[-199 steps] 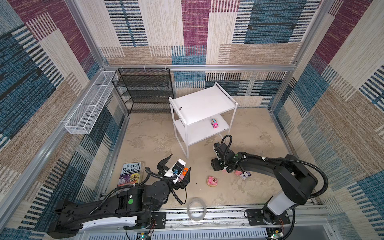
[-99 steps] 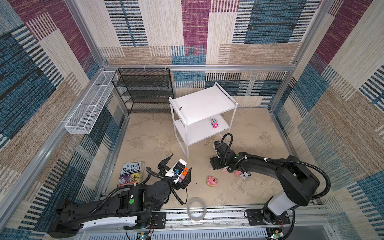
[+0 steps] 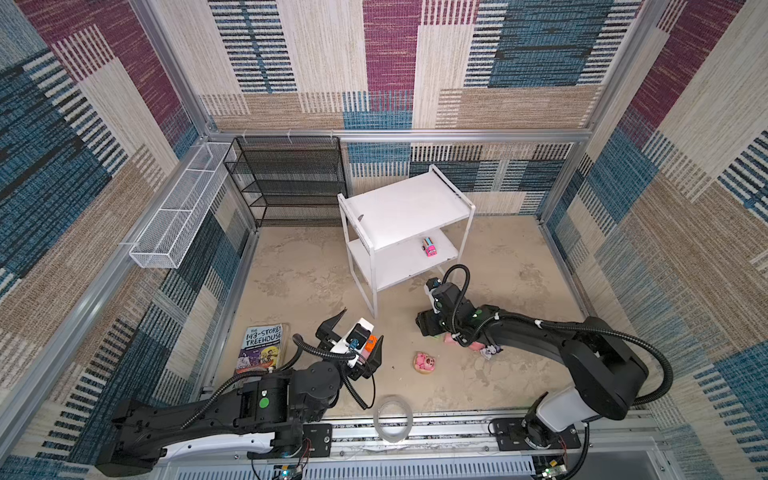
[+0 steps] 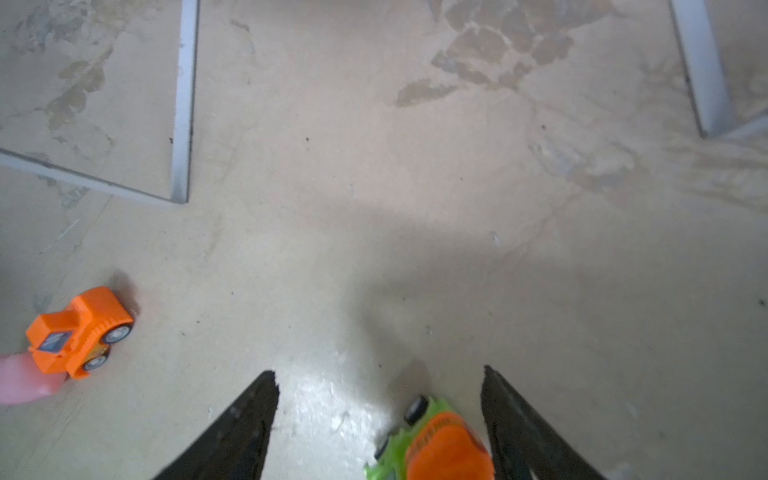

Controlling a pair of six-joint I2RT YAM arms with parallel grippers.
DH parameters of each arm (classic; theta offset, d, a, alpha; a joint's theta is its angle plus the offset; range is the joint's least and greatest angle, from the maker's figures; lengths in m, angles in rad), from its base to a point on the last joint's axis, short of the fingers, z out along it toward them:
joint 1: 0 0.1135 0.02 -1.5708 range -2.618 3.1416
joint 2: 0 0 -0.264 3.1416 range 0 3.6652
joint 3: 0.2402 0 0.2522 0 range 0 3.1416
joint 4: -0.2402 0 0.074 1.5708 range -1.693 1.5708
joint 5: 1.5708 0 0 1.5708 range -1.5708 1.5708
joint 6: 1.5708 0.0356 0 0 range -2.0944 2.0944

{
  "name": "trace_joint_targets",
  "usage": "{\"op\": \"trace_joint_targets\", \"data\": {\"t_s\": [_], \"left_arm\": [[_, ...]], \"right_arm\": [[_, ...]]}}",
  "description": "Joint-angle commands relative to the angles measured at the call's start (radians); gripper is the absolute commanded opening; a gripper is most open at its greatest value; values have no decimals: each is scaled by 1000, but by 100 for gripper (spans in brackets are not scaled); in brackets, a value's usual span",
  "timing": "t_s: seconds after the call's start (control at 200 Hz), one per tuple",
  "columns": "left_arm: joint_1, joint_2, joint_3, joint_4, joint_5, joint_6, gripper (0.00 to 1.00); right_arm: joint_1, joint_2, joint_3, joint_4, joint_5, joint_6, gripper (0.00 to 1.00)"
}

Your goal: Place and organize the plastic toys onto the shelf

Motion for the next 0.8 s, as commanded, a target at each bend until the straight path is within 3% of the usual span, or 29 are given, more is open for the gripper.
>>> {"op": "trace_joint_targets", "data": {"t_s": [0.0,0.25,0.476,0.796], "left_arm": [[1,1,-5,32,9,0,99],[5,5,-4,45,23,6,99],[4,-9,-10,47,29,2,99],[5,-42,-10,30,29,-4,99]], "right_arm": [[7,-59,-43,-18,27,88,78],[18,-103,-85,-62,-1,174,76],[30,-95,-80,-84,-6,200,59],[39,-9,-38,-63,16,190,44]]}}
